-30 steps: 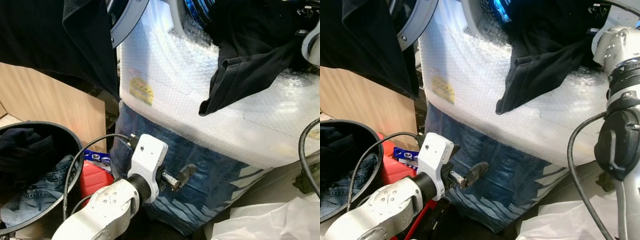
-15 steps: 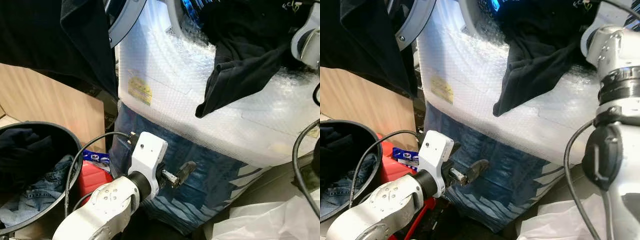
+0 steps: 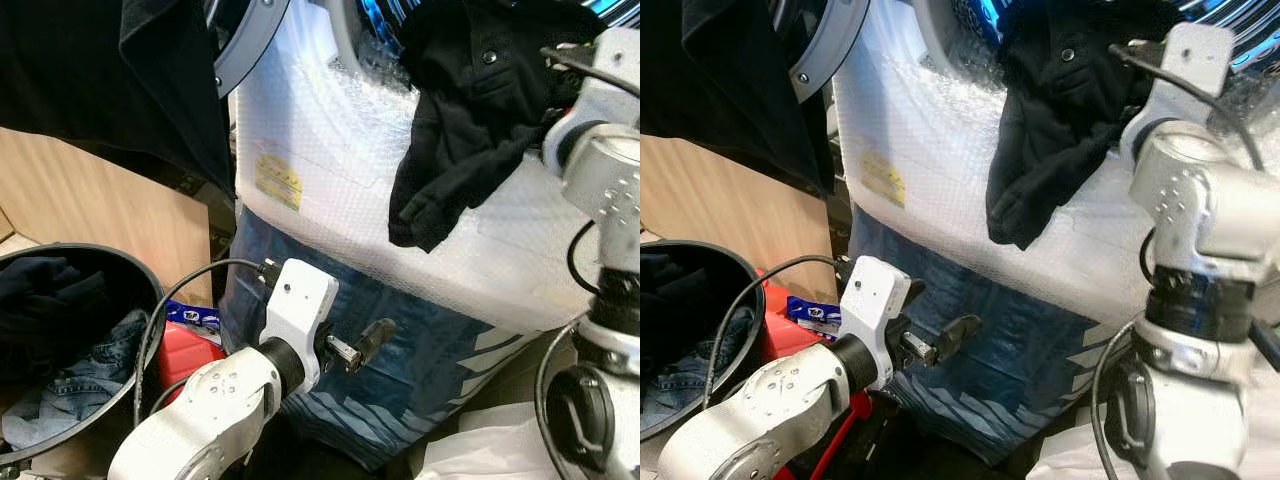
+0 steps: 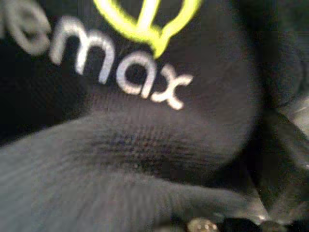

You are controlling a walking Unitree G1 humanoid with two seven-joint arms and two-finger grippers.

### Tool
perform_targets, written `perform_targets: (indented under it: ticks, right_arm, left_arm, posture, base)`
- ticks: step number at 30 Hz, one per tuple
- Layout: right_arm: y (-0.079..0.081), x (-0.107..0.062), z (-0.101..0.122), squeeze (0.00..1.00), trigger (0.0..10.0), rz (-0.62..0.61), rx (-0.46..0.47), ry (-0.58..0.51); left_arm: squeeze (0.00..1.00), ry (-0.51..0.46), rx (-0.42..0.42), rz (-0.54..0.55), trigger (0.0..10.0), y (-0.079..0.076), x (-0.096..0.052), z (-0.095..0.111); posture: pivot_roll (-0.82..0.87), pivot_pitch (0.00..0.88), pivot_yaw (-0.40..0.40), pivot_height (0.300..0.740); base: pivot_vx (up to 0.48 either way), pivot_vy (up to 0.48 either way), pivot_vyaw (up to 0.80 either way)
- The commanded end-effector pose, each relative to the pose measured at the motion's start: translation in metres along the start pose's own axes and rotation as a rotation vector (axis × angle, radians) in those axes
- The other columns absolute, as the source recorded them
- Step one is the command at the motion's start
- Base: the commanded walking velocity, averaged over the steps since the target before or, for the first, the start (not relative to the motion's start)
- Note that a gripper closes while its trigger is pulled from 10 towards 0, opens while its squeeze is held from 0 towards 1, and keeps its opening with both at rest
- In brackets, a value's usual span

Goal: Clothes washing

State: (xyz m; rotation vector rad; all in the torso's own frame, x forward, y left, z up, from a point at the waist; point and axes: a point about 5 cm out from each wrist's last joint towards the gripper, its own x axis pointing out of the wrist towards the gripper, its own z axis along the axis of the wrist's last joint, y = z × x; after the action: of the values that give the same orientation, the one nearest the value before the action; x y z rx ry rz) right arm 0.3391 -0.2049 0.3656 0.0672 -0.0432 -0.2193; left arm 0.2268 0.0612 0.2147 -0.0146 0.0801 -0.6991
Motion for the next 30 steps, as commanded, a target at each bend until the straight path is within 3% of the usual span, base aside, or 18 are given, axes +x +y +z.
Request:
perform_targets:
  ticks: [1, 9, 10, 12, 23, 29, 30]
  right_arm:
    - [-0.004, -0.008, 0.001, 1.00, 10.0, -0.001, -0.002, -0.028]
    - [-0.006, -0.023, -0.003, 1.00, 10.0, -0.001, -0.043, -0.078]
    - [-0.005, -0.025, -0.001, 0.96, 10.0, 0.031, -0.072, -0.096]
    - [-0.005, -0.025, -0.001, 0.00, 10.0, 0.078, -0.084, -0.076]
    - [-0.038, -0.029, -0.007, 0.00, 10.0, 0.226, -0.323, -0.093]
    - [-0.060, -0.028, -0.008, 0.00, 10.0, 0.185, -0.548, -0.108]
    - [-0.060, -0.029, -0.007, 0.00, 10.0, 0.229, -0.503, -0.115]
  left_arm:
    - [0.00, -0.015, 0.004, -0.038, 10.0, -0.005, 0.002, 0.003]
    - [0.00, -0.015, 0.001, -0.044, 10.0, -0.006, 0.001, 0.003]
    - [0.00, -0.013, -0.001, -0.044, 10.0, -0.006, 0.000, 0.002]
    - [0.00, -0.012, -0.002, -0.044, 10.0, -0.007, 0.000, 0.002]
    - [0.00, -0.012, -0.008, -0.037, 10.0, -0.006, -0.002, 0.002]
    - [0.00, -0.013, -0.004, -0.046, 10.0, -0.006, -0.001, 0.003]
    - [0.00, -0.013, -0.005, -0.049, 10.0, -0.006, -0.001, 0.003]
  posture:
    - [-0.10, 0.149, -0.196, 0.740]
    - [-0.09, 0.151, -0.193, 0.740]
    - [-0.09, 0.152, -0.194, 0.740]
    - [-0.09, 0.150, -0.194, 0.740]
    - [-0.08, 0.143, -0.191, 0.740]
    - [-0.09, 0.139, -0.180, 0.740]
    - [-0.09, 0.139, -0.180, 0.740]
  base:
    - [0.000, 0.000, 0.00]
    - [0.000, 0.000, 0.00]
    - [0.000, 0.000, 0.00]
    - [0.000, 0.000, 0.00]
    - [0.000, 0.000, 0.00]
    - [0.000, 0.000, 0.00]
    - [0.000, 0.000, 0.00]
